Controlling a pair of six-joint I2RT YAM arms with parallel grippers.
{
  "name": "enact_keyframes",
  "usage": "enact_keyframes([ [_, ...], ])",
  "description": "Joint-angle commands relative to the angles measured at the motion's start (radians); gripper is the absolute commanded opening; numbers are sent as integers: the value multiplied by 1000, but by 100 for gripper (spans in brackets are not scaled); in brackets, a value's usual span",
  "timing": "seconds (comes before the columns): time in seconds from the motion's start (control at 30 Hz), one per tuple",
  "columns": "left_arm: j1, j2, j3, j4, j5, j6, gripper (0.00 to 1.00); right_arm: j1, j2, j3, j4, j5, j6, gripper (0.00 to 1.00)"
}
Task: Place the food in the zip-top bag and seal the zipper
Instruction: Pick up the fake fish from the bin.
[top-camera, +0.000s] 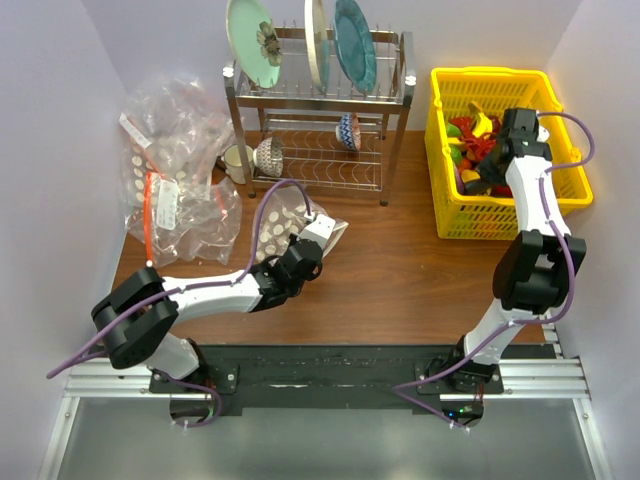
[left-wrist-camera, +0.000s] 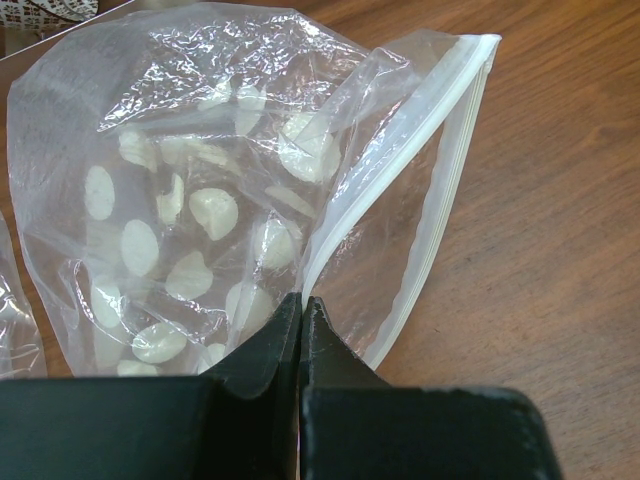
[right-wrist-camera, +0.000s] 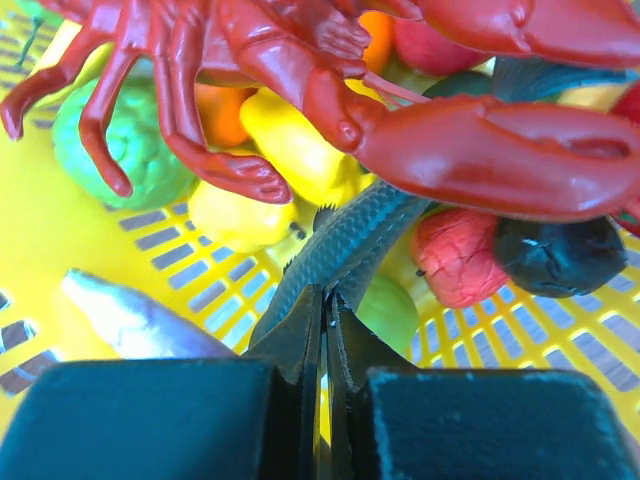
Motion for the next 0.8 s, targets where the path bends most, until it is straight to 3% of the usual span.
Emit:
enact_keyframes([
  [0.0, 2, 7, 19, 42, -22, -13, 0, 1, -46, 87, -16, -109, -21, 0],
  [0.13, 0, 24, 41, 28, -27, -3, 0, 1, -100, 123, -28, -69, -38, 0],
  [0.47, 0, 31, 88, -5, -25, 2, 0, 1, -218, 98, -4, 310, -95, 0],
  [0.6, 0, 27, 101, -18, -21, 2, 0, 2, -232, 82, 19, 338, -119, 0],
  [0.77, -1, 44, 134, -47, -13, -1, 0, 2, -255, 57, 44, 238, -133, 0],
])
